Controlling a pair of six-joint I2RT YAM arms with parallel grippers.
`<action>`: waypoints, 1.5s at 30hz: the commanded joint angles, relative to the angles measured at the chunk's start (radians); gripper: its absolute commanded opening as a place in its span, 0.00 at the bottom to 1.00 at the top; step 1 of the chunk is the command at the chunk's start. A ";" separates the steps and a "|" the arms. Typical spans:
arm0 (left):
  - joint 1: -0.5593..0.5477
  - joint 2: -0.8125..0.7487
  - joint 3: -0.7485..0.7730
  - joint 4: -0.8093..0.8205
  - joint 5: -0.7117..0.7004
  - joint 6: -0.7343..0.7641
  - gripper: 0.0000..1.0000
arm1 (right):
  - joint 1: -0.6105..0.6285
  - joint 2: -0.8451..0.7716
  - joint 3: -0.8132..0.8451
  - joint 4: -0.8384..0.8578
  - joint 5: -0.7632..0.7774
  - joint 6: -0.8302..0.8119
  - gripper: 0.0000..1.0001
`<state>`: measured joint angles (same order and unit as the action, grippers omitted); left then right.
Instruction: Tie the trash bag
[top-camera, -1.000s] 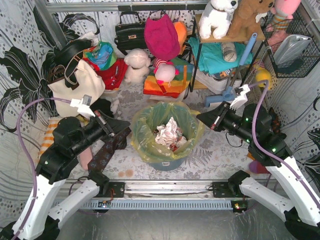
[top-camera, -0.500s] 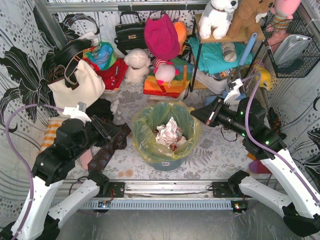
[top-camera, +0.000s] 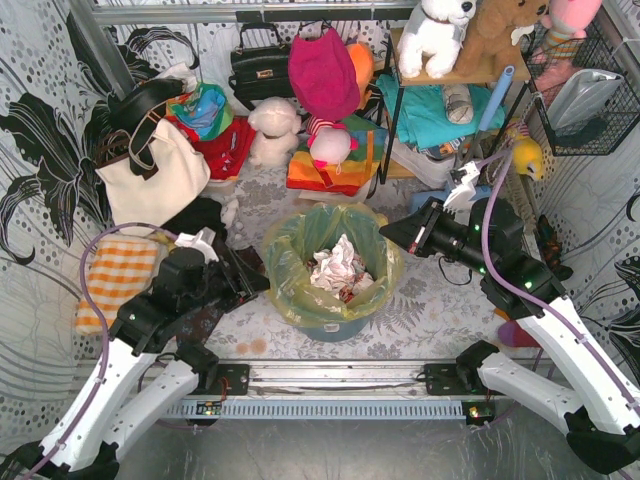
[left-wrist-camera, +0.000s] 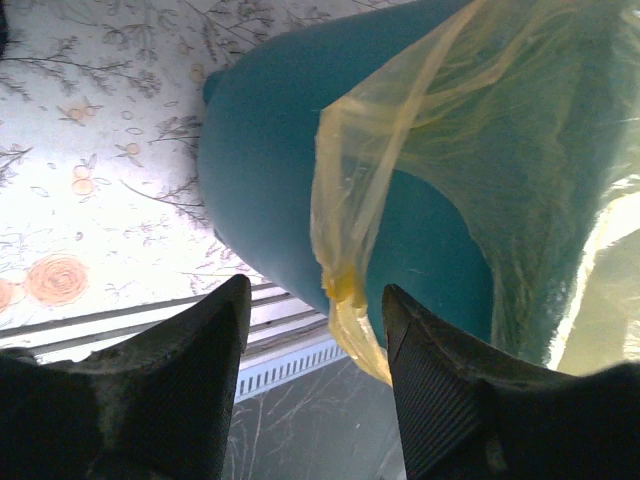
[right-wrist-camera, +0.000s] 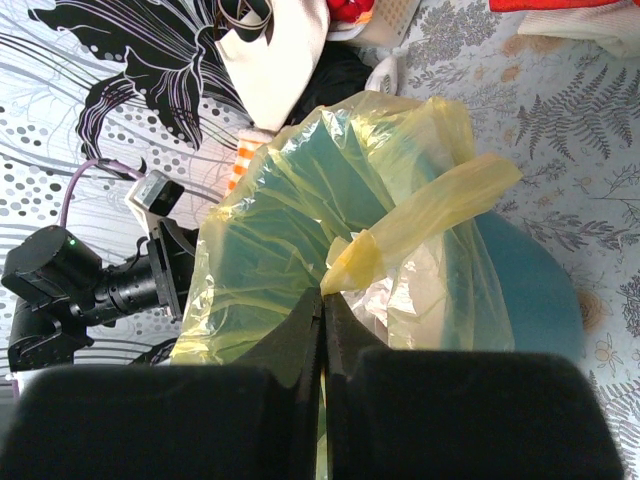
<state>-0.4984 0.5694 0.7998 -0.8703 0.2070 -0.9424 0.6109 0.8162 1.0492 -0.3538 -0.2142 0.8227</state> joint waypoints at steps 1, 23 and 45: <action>0.001 0.021 -0.013 0.117 0.032 0.017 0.69 | -0.005 -0.018 -0.008 0.036 -0.001 0.002 0.00; 0.001 0.095 -0.020 0.195 0.043 0.044 0.00 | -0.004 -0.053 -0.059 0.038 0.000 0.029 0.00; 0.001 0.044 0.202 0.311 0.176 0.008 0.00 | -0.005 -0.013 -0.042 0.348 -0.187 0.146 0.00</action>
<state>-0.4976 0.5831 0.9535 -0.6624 0.3336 -0.9344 0.6098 0.7757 0.9924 -0.1955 -0.2939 0.9123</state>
